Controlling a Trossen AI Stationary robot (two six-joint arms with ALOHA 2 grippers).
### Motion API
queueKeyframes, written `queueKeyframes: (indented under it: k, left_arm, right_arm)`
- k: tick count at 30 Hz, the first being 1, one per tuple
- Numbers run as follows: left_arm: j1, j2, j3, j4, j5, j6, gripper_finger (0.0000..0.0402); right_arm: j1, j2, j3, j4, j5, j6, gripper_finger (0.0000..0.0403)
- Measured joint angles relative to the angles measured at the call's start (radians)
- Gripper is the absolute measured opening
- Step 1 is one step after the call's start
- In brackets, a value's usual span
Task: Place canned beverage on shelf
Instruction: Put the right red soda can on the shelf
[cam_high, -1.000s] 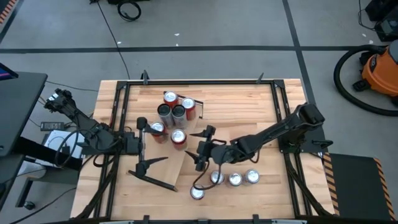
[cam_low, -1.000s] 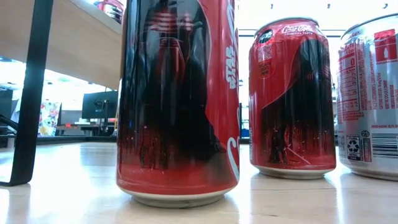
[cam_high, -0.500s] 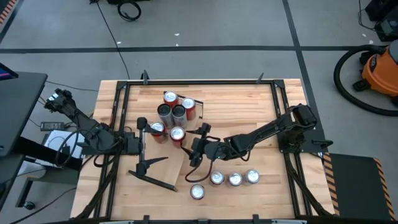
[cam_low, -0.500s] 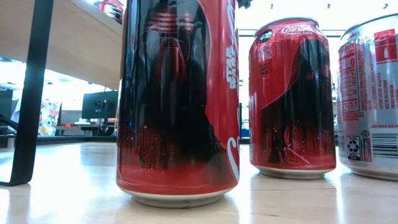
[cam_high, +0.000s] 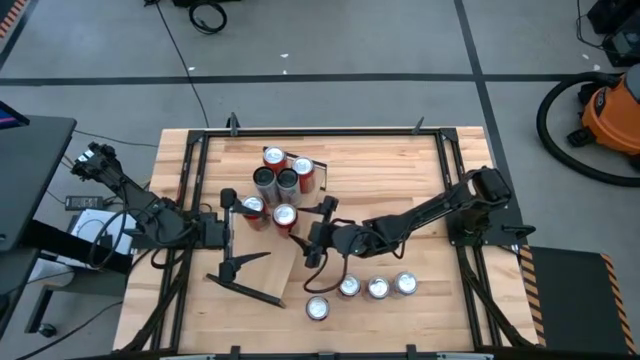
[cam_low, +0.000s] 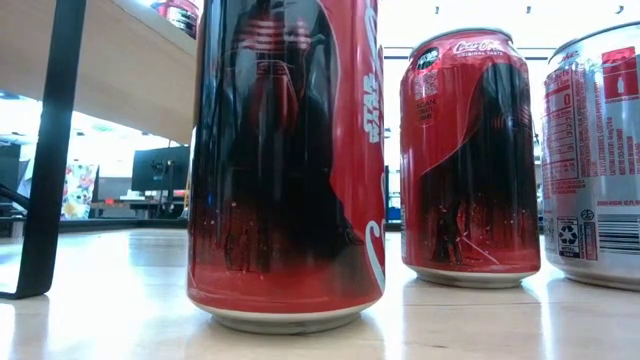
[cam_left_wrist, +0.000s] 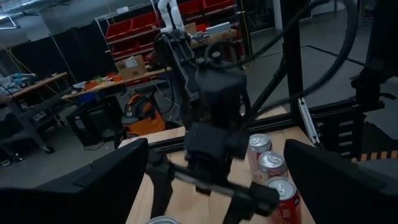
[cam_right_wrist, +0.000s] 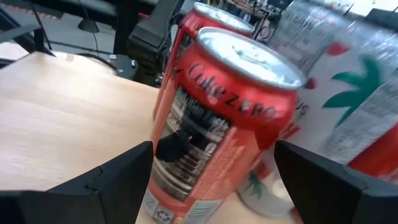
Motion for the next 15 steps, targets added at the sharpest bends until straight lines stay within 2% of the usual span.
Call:
queueKeyframes:
  k: [10,12,15]
  left_arm:
    - [0.000,0.000,0.000,-0.011,-0.002,-0.004,0.0387]
    - [0.000,0.000,0.000,-0.011,-0.002,-0.005,0.0387]
    - [0.000,0.000,0.000,-0.020,-0.002,-0.017,0.0387]
  right_arm:
    - [0.037,-0.113,0.000,-0.081,0.004,-0.002,0.0345]
    - [0.044,-0.142,0.000,-0.157,-0.063,0.053,0.0345]
    - [0.045,-0.173,0.001,-0.300,-0.224,0.184,0.0345]
